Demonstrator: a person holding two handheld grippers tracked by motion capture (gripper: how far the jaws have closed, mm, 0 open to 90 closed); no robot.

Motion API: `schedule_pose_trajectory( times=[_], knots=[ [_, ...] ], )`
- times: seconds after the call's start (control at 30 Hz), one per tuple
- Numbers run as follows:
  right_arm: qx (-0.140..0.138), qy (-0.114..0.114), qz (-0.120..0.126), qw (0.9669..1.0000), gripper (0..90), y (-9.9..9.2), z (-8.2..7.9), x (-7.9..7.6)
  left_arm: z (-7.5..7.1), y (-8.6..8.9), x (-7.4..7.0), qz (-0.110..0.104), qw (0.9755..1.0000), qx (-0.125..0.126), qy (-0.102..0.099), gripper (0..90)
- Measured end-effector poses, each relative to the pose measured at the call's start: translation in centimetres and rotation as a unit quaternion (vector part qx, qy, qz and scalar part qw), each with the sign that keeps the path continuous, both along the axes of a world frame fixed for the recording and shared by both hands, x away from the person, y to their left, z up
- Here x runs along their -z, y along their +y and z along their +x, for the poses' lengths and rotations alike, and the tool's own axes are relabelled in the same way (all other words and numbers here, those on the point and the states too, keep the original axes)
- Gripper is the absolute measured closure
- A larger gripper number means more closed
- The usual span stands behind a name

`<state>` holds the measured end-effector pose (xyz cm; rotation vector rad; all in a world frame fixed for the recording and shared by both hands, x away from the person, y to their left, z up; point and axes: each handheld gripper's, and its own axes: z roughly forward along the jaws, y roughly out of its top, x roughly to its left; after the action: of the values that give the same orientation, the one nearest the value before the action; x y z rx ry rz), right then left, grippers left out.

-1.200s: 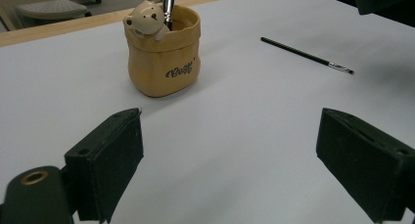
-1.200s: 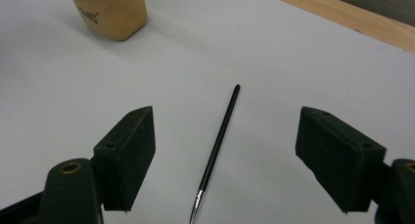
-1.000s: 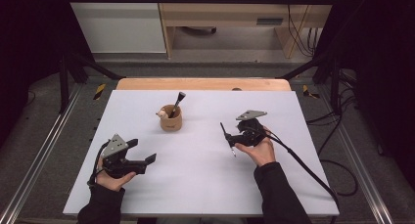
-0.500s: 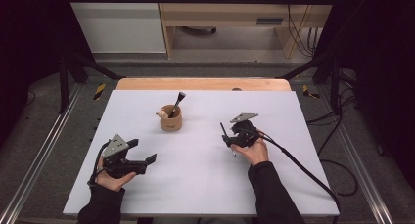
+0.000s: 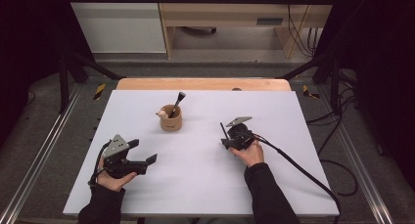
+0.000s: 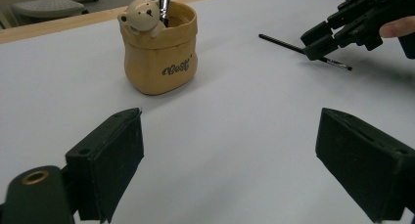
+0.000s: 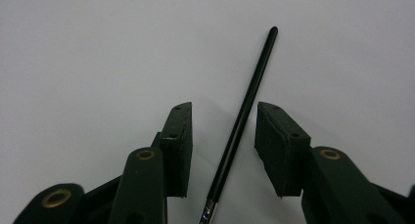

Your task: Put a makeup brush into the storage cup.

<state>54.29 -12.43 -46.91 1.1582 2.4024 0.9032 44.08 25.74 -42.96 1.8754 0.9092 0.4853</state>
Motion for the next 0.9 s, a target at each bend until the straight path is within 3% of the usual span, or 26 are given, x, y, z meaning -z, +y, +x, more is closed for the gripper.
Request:
schedule_pose_trajectory(
  times=[0.53, 0.9],
  knots=[
    [-0.009, 0.017, 0.005, 0.9998, 81.0, 0.11, -0.06, 0.18, -0.01, 0.00, 0.02, 0.001, 1.0000, 0.003, -0.002, 10.1],
    [-0.015, 0.018, -0.002, 0.9997, 84.5, -0.12, 0.03, -0.03, -0.01, -0.05, 0.03, 0.002, 1.0000, 0.004, -0.002, 10.3]
  ],
)
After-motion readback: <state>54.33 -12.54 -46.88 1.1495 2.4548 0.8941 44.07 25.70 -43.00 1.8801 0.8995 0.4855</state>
